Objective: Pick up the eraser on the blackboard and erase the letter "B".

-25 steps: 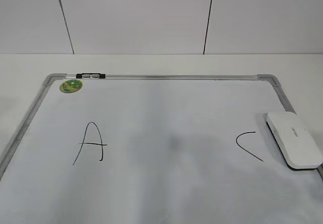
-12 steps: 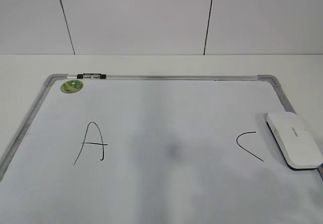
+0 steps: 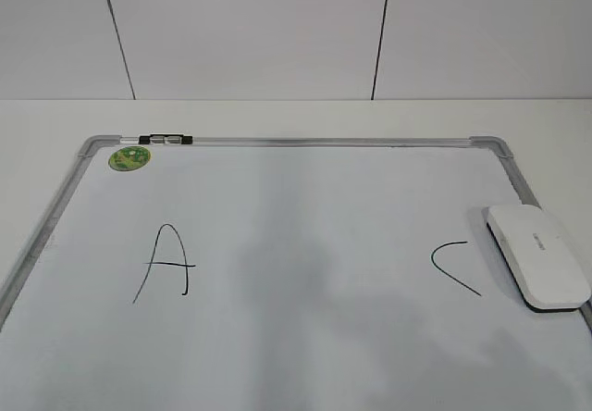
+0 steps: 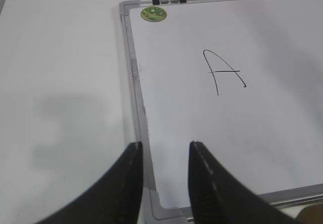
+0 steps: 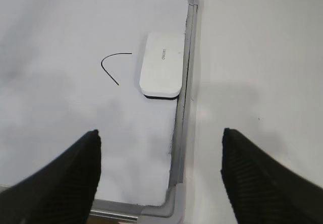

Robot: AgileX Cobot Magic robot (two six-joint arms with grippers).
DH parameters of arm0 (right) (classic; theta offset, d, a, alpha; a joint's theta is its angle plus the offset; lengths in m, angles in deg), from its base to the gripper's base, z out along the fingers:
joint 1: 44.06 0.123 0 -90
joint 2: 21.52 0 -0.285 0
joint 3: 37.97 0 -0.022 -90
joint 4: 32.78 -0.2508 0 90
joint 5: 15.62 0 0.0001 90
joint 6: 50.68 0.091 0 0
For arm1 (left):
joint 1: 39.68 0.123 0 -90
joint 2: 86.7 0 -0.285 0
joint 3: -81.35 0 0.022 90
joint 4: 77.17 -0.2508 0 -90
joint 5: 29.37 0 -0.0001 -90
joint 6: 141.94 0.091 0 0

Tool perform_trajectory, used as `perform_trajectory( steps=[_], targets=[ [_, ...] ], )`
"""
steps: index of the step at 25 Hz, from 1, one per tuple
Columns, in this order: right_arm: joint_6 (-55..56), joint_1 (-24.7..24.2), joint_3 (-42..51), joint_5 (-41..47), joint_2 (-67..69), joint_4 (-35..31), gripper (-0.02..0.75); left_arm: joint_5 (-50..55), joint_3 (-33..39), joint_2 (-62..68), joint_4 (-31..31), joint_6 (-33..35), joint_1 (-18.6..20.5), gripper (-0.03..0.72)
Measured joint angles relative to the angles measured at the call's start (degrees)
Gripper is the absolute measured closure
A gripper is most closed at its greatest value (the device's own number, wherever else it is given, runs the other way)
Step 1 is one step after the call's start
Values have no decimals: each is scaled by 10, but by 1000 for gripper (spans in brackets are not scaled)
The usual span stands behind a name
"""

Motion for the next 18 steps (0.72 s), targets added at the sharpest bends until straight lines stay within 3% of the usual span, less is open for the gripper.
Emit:
perform_trajectory(
  steps=[18],
  targets=[
    [0, 0, 5, 10, -18, 7, 166, -5, 1, 0, -10, 0, 0, 452]
  ],
)
